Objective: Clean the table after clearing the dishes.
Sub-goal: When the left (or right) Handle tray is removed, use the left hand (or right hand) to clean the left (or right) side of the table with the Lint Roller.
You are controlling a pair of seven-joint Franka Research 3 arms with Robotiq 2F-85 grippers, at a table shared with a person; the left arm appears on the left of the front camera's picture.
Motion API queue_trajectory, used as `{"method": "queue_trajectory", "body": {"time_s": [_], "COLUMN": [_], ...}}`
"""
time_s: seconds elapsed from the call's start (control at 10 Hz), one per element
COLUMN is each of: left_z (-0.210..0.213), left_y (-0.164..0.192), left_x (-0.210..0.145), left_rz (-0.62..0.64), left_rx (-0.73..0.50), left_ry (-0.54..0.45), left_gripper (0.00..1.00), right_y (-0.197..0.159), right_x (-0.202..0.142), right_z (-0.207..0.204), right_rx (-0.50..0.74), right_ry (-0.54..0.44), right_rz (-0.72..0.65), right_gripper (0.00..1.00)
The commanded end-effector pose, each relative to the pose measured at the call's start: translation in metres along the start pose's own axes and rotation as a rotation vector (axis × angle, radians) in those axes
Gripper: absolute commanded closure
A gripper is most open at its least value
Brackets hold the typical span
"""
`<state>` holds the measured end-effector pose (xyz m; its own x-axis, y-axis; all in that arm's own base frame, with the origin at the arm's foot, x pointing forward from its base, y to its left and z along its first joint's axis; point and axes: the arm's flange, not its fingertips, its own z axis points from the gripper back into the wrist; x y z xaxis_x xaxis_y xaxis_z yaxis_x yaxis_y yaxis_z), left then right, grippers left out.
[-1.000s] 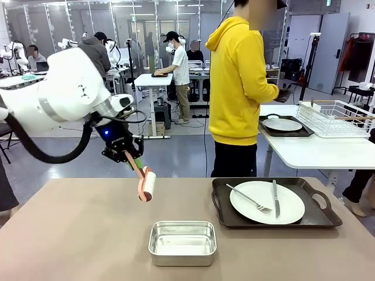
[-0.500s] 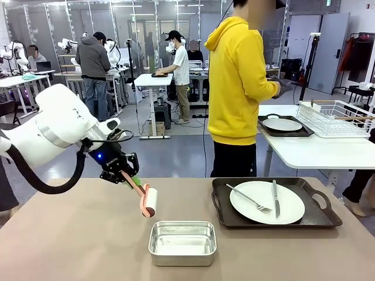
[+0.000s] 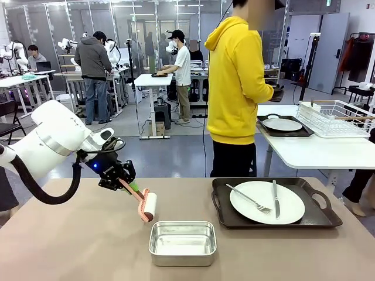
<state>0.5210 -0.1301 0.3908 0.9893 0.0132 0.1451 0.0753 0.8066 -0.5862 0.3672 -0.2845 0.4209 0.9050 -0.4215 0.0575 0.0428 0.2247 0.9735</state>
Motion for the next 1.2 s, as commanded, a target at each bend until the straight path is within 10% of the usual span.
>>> {"method": "queue_trajectory", "body": {"time_s": [0.0,1.1], "left_z": [-0.006,-0.006], "left_y": [0.013,0.110], "left_x": [0.001,-0.022], "left_rz": [-0.008,-0.012], "left_rx": [-0.047,-0.025], "left_ry": [0.006,-0.015], "left_gripper": [0.79,0.79], "right_y": [0.002,0.002], "right_x": [-0.002,-0.002], "right_z": [0.001,0.001], "right_rx": [0.002,0.002], "right_ry": [-0.002,-0.002], "right_rz": [0.004,0.004], "right_gripper": [0.00,0.00]}}
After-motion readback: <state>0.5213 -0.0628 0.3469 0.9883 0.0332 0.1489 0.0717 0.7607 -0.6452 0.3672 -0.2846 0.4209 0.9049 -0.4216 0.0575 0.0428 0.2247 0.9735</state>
